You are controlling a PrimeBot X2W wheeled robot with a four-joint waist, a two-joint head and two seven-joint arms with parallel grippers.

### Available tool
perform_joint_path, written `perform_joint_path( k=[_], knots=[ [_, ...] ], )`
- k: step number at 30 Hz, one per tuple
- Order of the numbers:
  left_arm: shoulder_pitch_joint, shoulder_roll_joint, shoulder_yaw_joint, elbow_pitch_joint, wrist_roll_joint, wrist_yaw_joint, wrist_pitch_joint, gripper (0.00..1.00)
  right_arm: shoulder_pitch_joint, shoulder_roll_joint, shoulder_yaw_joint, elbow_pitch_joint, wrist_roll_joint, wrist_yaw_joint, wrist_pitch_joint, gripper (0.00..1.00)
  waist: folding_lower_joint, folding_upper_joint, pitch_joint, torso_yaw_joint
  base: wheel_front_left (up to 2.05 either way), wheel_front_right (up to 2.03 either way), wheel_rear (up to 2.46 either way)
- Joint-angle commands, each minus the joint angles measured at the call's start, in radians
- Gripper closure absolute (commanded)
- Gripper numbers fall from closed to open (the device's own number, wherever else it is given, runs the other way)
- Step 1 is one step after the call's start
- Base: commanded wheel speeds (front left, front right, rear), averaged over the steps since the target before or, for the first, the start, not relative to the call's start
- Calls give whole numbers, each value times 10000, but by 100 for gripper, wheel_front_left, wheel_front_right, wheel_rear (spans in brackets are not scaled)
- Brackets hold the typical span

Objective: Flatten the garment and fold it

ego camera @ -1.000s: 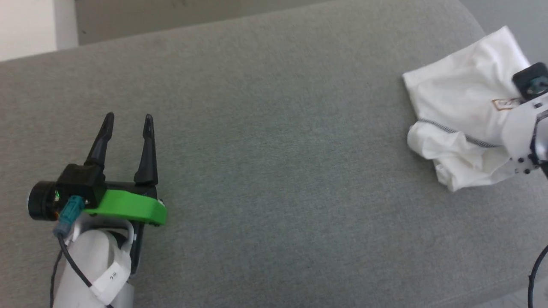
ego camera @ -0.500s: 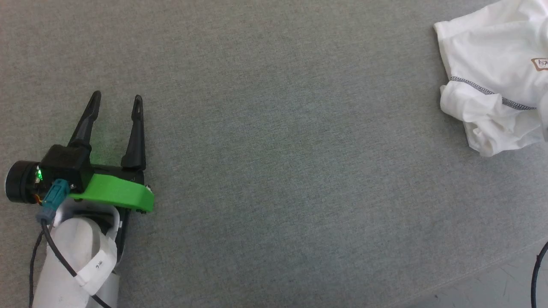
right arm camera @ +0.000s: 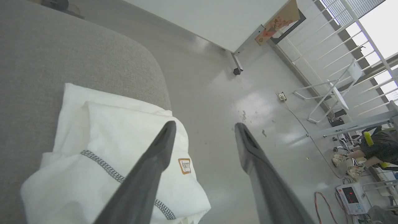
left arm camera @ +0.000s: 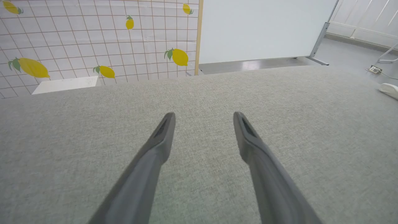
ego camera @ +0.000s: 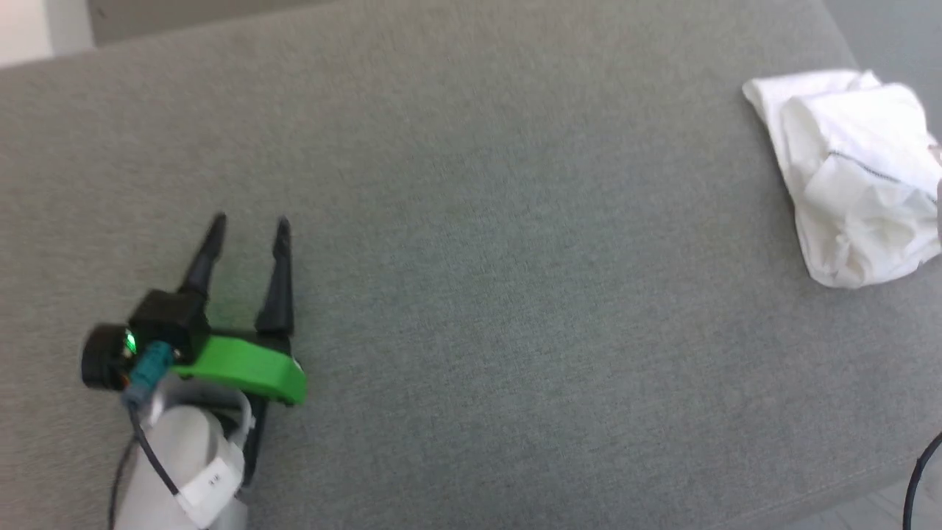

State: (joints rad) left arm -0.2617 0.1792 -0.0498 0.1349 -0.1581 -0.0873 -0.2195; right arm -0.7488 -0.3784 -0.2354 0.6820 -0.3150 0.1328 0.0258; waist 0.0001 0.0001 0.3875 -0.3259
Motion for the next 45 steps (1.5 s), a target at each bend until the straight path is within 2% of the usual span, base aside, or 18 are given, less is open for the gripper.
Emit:
perform_joint_path(
  k=[1,4,5,8,16,20,28,37,44,45],
  knots=[
    [213,-96,-59,185,-57,9,-112,0,367,65,-76,-50,277,-21,-231,0,-1,-1,-1395,613,0,0,0],
    [464,-305,-133,517,-129,54,-232,0,944,272,-125,-432,917,-21,-715,0,-1,-1,-2099,942,0,0,0],
    [742,-464,-181,767,-208,94,-310,0,1748,613,48,-1169,1733,-21,-1146,0,-1,-1,-2770,1302,0,0,0],
    [969,-569,-211,910,-307,109,-350,0,2712,1000,346,-2297,2564,-21,-1392,0,-1,-1,-3225,1665,0,0,0],
    [1266,-746,-334,1320,-474,134,-394,0,5478,2120,981,-5552,3814,-21,-1133,0,-1,-1,-3882,2570,0,0,0],
    [1252,-850,-416,1455,-501,183,-409,0,6439,2518,1251,-6405,4143,-21,-1224,0,-1,-1,-4040,2983,0,0,0],
    [1302,-1007,-594,1672,-572,165,-420,0,7616,3179,1380,-6894,4244,-21,-1396,0,-1,-1,-4164,3533,0,0,0],
    [1425,-1109,-670,1743,-607,138,-422,0,8164,3278,1384,-6621,4645,-21,-1510,0,-1,-1,-4155,3789,0,0,0],
    [1451,-1142,-601,1891,-654,132,-422,0,8118,3280,1492,-6416,4589,-21,-1577,0,-1,-1,-4127,3693,0,0,0],
    [1370,-1103,-612,1879,-627,165,-345,100,8099,3264,1475,-6437,4585,-4,-1496,100,-1,-1,-4126,3696,0,0,0]
  ],
)
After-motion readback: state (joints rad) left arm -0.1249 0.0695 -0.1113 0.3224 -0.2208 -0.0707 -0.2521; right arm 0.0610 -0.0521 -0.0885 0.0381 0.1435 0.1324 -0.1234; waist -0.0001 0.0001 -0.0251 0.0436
